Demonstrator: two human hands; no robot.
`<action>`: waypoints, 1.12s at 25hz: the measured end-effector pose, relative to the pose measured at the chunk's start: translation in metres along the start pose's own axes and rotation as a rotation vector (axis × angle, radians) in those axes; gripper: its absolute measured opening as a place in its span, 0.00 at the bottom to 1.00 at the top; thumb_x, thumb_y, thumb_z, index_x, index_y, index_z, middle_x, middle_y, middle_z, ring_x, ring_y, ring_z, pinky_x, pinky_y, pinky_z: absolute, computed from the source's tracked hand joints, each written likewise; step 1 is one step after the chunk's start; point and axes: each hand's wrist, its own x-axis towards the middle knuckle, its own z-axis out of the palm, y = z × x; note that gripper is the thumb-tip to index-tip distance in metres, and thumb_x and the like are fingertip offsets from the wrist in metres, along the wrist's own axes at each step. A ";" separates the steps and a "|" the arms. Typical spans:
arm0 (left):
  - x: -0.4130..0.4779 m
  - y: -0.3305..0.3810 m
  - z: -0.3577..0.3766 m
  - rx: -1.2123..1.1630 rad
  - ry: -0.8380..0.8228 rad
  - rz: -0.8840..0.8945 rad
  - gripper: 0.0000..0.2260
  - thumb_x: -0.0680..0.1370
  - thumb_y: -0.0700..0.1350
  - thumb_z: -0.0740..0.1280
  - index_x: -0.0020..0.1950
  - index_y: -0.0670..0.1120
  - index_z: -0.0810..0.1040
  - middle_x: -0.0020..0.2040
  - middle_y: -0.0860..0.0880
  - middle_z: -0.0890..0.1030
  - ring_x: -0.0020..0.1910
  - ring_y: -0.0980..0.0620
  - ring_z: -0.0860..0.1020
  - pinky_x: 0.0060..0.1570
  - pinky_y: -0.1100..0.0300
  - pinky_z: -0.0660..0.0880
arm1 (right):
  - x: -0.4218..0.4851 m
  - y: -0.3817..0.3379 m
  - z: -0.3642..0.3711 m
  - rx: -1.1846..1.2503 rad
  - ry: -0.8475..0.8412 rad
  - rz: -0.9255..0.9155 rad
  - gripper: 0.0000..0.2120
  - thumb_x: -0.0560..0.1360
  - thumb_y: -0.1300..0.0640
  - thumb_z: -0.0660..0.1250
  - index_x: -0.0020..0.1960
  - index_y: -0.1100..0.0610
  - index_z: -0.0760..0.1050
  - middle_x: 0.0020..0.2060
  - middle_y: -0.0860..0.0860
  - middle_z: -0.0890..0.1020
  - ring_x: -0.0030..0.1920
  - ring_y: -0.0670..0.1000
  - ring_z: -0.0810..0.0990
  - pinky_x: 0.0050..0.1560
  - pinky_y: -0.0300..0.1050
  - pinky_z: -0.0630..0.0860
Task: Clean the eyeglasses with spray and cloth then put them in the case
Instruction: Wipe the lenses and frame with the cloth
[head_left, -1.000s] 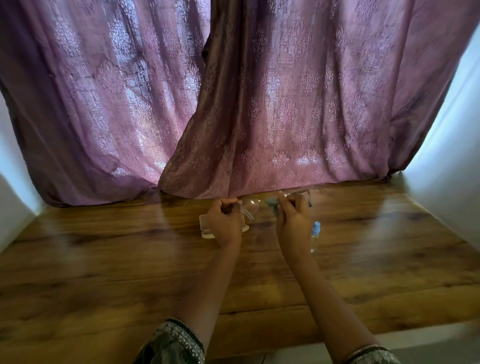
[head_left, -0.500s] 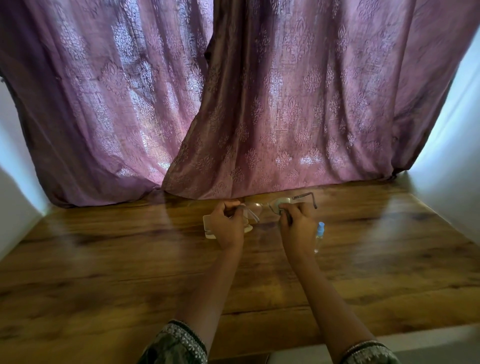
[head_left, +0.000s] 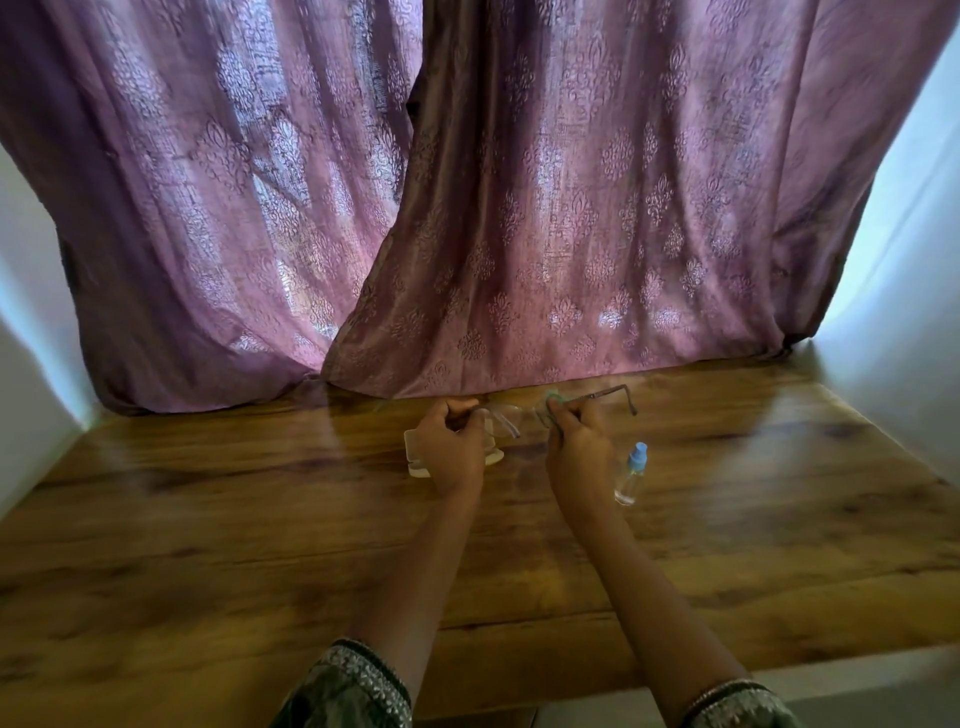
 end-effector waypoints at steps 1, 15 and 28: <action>0.000 -0.001 0.000 -0.001 0.008 -0.003 0.03 0.70 0.32 0.70 0.43 0.34 0.79 0.35 0.51 0.77 0.33 0.63 0.73 0.34 0.80 0.70 | -0.003 0.000 0.001 0.001 -0.020 -0.041 0.18 0.68 0.75 0.64 0.56 0.65 0.78 0.45 0.61 0.78 0.38 0.57 0.78 0.37 0.39 0.71; 0.004 -0.009 0.002 0.012 0.026 -0.010 0.03 0.70 0.33 0.71 0.42 0.35 0.80 0.38 0.47 0.79 0.34 0.63 0.74 0.36 0.79 0.71 | -0.013 0.009 -0.003 0.028 -0.012 -0.090 0.15 0.67 0.70 0.65 0.52 0.64 0.80 0.40 0.59 0.76 0.39 0.53 0.75 0.41 0.38 0.71; 0.003 -0.011 0.001 -0.016 0.075 0.012 0.03 0.69 0.33 0.70 0.42 0.36 0.80 0.39 0.47 0.80 0.35 0.63 0.75 0.38 0.78 0.72 | -0.019 0.013 0.000 0.020 -0.061 -0.052 0.17 0.68 0.73 0.64 0.55 0.64 0.79 0.41 0.58 0.76 0.41 0.53 0.75 0.41 0.40 0.72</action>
